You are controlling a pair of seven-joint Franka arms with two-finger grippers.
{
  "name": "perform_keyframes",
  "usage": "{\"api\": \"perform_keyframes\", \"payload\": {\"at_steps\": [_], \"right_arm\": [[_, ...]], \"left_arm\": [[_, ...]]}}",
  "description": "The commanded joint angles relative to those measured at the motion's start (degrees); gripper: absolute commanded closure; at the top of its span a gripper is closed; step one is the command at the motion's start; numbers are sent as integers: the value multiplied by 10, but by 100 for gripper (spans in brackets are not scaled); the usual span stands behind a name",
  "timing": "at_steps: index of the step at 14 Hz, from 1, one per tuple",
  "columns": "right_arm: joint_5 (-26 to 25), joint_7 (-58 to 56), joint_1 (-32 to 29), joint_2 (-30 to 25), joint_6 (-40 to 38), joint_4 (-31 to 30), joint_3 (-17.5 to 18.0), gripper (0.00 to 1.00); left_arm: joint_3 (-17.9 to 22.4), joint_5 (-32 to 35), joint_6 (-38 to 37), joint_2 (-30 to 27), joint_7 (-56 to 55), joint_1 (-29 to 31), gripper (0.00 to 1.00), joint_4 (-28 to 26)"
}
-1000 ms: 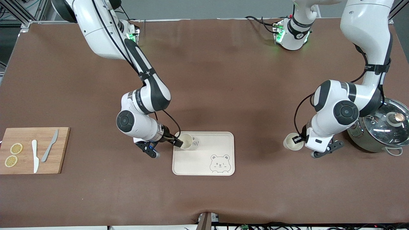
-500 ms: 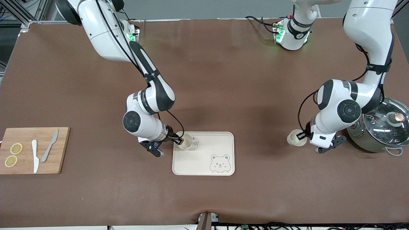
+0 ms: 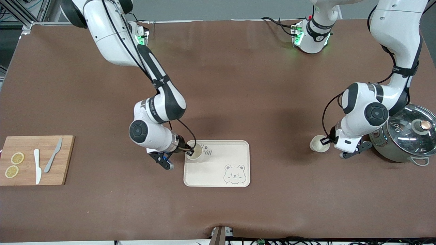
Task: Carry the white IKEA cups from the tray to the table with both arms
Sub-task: 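Grasp the second cup with the right gripper while the left gripper sets its cup down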
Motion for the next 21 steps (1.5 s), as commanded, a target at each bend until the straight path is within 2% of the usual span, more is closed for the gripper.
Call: {"api": "perform_keyframes", "payload": {"at_steps": [1, 3, 6, 7, 9, 11, 13, 16, 19, 21], "right_arm": [[8, -7, -47, -2, -112, 56, 3, 100], [-10, -70, -61, -24, -137, 35, 0, 100], [-29, -183, -101, -102, -148, -73, -5, 100], [-56, -234, -112, -130, -145, -117, -13, 100], [-143, -295, -118, -171, -131, -185, -23, 100], [-189, -332, -133, -195, -129, -228, -32, 100], [-200, -434, -178, -207, -115, -261, -33, 100], [-204, -550, -229, -206, -113, -275, -34, 100], [-225, -667, -291, -198, -75, -288, -36, 100], [-225, -687, -307, -195, -58, -296, -36, 100]], "left_arm": [[-5, -11, 2, -11, 13, 6, 26, -8], [-5, -11, -8, -18, 11, 6, 0, -5], [-4, -7, -11, -41, 14, 6, 0, -4], [-3, -7, -13, -50, 15, 6, 0, 1], [-3, -5, -44, -73, 20, 5, 0, 20], [-2, -3, -134, -82, 21, 5, 0, 81], [-4, -2, -226, -81, 22, 4, 0, 155], [-5, -1, -314, -92, 29, 4, 0, 220], [2, -2, -333, -123, 96, 5, 0, 225], [2, -2, -340, -148, 112, 8, 0, 225]]}}
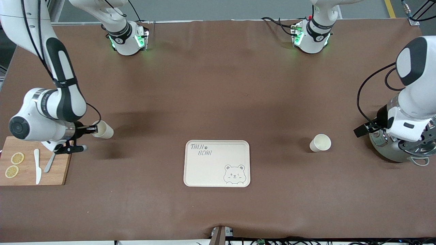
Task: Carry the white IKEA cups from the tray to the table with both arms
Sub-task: 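Carry the cup with the right gripper toward the cutting board and lower it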
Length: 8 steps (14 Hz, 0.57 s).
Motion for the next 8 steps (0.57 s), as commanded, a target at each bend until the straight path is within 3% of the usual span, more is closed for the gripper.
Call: {"api": "perform_keyframes", "payload": {"at_steps": [1, 4, 5, 6, 7, 8], "right_arm": [[-13, -33, -25, -6, 19, -20, 10, 100], [-14, -78, -44, 12, 45, -23, 9, 100], [-14, -78, -44, 14, 46, -24, 10, 96], [-14, -78, -42, 14, 48, -31, 10, 75], [-14, -77, -40, 14, 55, -37, 10, 1], [-14, -76, -41, 14, 58, -39, 10, 0]], "left_arm": [[-2, -2, -19, -42, 25, 15, 0, -2], [-6, -2, -24, -69, 25, 15, 0, -2], [-8, -1, -28, -75, 25, 15, 0, -2], [-9, -1, -33, -83, 25, 15, 0, -1], [-9, -1, -40, -88, 26, 15, 0, 3], [-9, -1, -52, -89, 35, 14, 0, 10]]}}
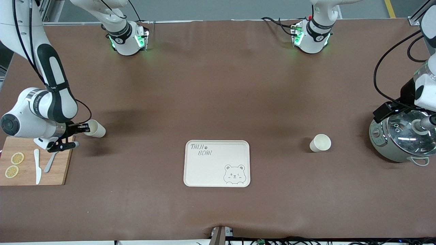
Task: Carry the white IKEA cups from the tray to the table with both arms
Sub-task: 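Carry the cup with the right gripper toward the cutting board and lower it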
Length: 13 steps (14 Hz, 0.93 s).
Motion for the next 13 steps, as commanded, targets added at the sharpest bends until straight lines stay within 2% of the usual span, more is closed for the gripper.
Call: {"api": "perform_keyframes", "payload": {"at_steps": [1, 4, 6, 10, 13], "right_arm": [[-12, -2, -7, -6, 7, -11, 9, 0], [-9, -5, -4, -5, -55, -2, 10, 0], [-7, -1, 2, -6, -76, 38, 10, 0], [-6, 2, 13, -1, -174, 178, 10, 0], [-14, 72, 29, -1, -246, 292, 10, 0]], "left_arm": [[-5, -1, -32, -10, 25, 4, 0, 17], [-7, -7, -65, -10, 31, 5, 0, 43], [-8, -9, -77, -10, 32, 4, 0, 50], [-6, -8, -85, -12, 70, 4, 0, 50], [-6, -11, -85, -12, 81, 5, 0, 50]]}}
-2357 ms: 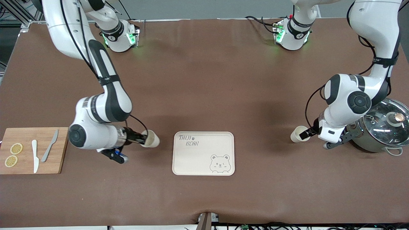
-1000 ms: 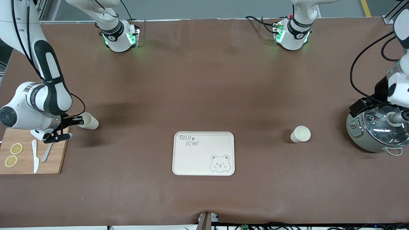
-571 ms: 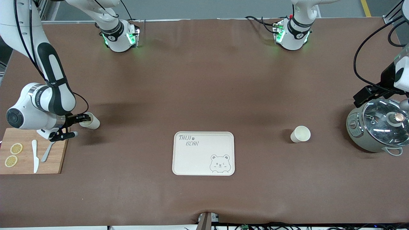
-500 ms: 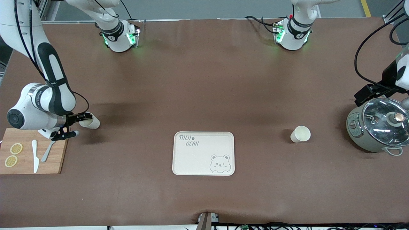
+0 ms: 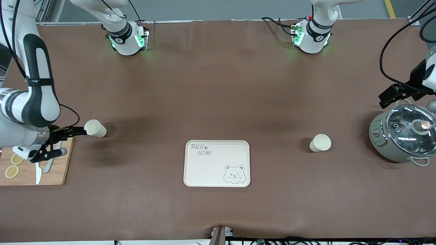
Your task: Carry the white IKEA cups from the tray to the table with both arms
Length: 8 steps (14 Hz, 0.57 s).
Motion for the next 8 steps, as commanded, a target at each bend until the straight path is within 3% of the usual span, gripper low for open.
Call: {"api": "perform_keyframes", "payload": {"at_steps": [1, 4, 8], "right_arm": [[-14, 83, 11, 6, -47, 128, 1, 0], [-16, 103, 25, 0, -53, 210, -3, 0], [-15, 107, 31, -83, -139, 216, -2, 0]], "left_arm": [[-2, -10, -16, -8, 15, 4, 0, 6], [-2, -12, -32, -20, 15, 4, 0, 4], [1, -38, -49, -35, 15, 6, 0, 0]]}}
